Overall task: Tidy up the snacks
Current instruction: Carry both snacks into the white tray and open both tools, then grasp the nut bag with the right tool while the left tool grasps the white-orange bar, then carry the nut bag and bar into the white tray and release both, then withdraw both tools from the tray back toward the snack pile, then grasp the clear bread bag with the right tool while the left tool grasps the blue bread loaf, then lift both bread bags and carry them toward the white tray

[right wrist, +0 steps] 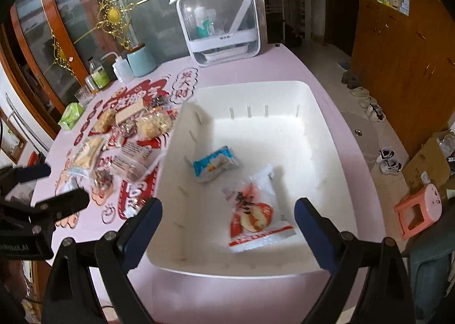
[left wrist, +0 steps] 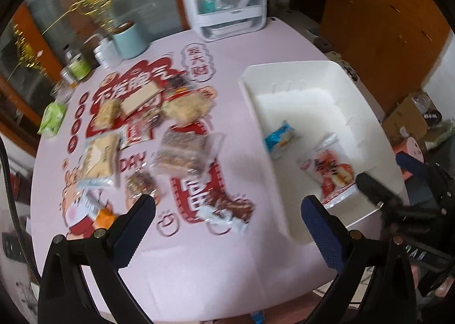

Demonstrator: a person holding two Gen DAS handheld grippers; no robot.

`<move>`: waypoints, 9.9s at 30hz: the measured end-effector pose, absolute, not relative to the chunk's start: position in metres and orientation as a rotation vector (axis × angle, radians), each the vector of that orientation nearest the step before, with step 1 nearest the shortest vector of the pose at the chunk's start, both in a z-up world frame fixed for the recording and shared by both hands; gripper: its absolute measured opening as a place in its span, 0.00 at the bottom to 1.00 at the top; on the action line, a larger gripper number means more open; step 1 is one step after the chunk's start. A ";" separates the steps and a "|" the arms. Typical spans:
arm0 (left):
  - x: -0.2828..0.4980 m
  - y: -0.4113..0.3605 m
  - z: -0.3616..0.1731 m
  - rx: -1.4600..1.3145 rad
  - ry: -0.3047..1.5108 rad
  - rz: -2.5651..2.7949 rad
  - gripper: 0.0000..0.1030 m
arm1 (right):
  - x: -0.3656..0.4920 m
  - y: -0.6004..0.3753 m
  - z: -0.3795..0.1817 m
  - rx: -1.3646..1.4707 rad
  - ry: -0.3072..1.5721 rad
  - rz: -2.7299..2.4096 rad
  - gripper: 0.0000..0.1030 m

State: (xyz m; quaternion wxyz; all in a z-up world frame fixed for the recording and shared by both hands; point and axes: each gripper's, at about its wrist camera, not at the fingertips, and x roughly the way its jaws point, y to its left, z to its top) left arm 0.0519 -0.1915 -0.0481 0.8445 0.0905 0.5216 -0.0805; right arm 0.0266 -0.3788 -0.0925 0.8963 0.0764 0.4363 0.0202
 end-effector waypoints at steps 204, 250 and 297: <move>0.090 -0.068 -0.020 0.222 0.913 -0.116 0.89 | 0.063 -0.260 -0.069 0.148 0.862 -0.013 0.63; 0.254 0.089 -0.202 0.038 1.344 -0.044 0.89 | 0.219 -0.104 -0.219 -0.722 1.258 0.593 0.75; 0.167 0.075 -0.200 -0.014 1.368 -0.055 0.56 | 0.125 -0.082 -0.202 -0.314 1.219 0.538 0.67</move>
